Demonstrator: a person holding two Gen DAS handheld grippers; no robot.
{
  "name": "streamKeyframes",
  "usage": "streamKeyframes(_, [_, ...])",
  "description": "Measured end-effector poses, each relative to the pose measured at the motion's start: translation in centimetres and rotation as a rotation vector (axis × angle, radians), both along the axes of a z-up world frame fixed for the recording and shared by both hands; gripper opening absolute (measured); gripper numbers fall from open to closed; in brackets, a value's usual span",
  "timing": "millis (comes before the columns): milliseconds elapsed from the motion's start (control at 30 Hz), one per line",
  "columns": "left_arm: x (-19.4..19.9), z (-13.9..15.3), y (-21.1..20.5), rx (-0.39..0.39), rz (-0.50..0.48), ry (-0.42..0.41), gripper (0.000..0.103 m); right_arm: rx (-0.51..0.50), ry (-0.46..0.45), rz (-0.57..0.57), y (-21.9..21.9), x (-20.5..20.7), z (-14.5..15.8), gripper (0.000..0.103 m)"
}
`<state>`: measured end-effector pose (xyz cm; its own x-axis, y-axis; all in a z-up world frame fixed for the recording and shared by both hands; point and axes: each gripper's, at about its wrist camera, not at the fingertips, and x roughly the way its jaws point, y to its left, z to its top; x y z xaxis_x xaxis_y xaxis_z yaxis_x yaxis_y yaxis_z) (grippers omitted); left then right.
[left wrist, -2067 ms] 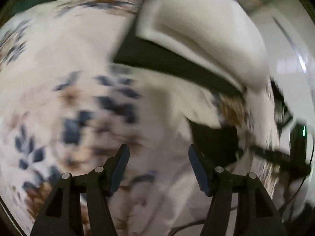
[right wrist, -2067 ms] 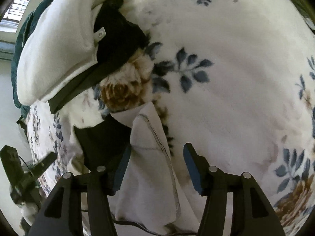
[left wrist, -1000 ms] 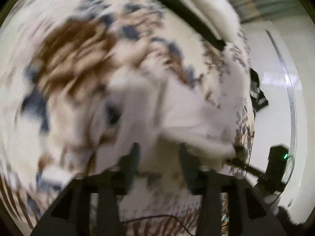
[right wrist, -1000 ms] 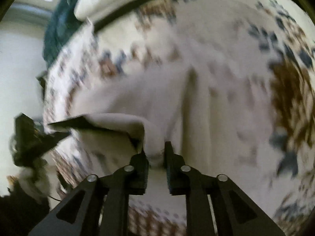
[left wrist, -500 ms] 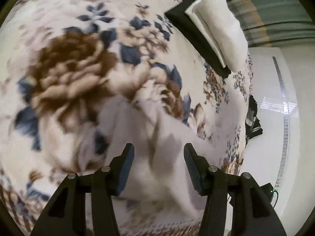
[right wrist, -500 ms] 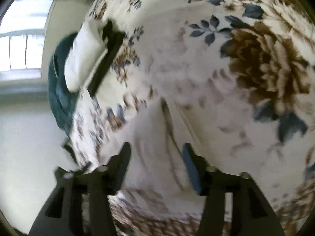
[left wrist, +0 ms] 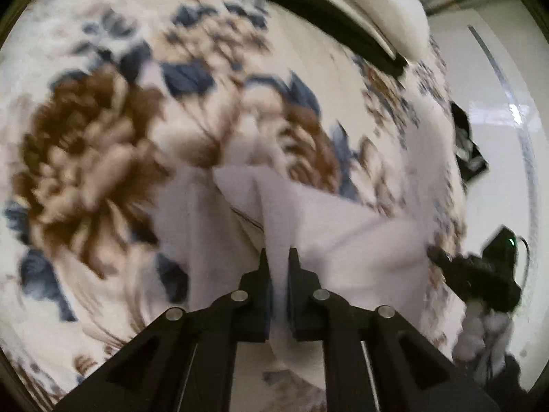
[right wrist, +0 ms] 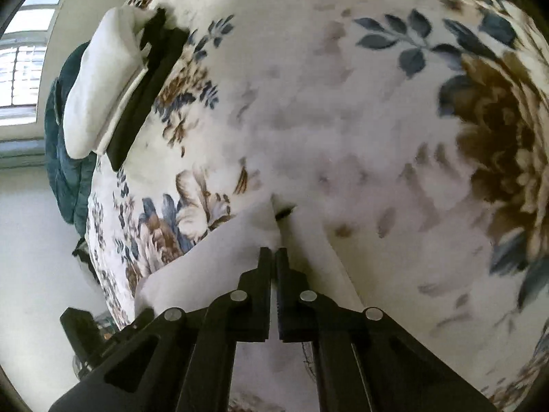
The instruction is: Fold small clothes
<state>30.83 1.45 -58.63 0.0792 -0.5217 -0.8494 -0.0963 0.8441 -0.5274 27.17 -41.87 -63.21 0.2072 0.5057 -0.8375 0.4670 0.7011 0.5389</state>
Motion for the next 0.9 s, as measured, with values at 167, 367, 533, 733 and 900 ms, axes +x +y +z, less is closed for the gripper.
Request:
streamKeyframes(167, [-2.0, 0.6, 1.4, -0.107, 0.067, 0.046, 0.047, 0.054, 0.048, 0.088, 0.7, -1.0, 1.1, 0.047])
streamKeyframes(367, [-5.3, -0.1, 0.9, -0.082, 0.129, 0.077, 0.013, 0.084, 0.135, 0.144, 1.9, -4.4, -0.5, 0.059])
streamKeyframes(533, [-6.7, 1.9, 0.3, -0.005, 0.062, -0.020, 0.004, 0.058, 0.097, 0.137, 2.4, -6.0, -0.1, 0.004])
streamKeyframes(733, [-6.5, -0.4, 0.4, 0.060, 0.003, 0.021, 0.008, -0.033, 0.114, 0.110, 0.8, -6.1, -0.3, 0.001])
streamKeyframes(900, [-6.1, 1.6, 1.7, -0.035, 0.066, 0.014, 0.048, -0.021, 0.139, 0.125, 0.0, -5.5, -0.2, 0.031])
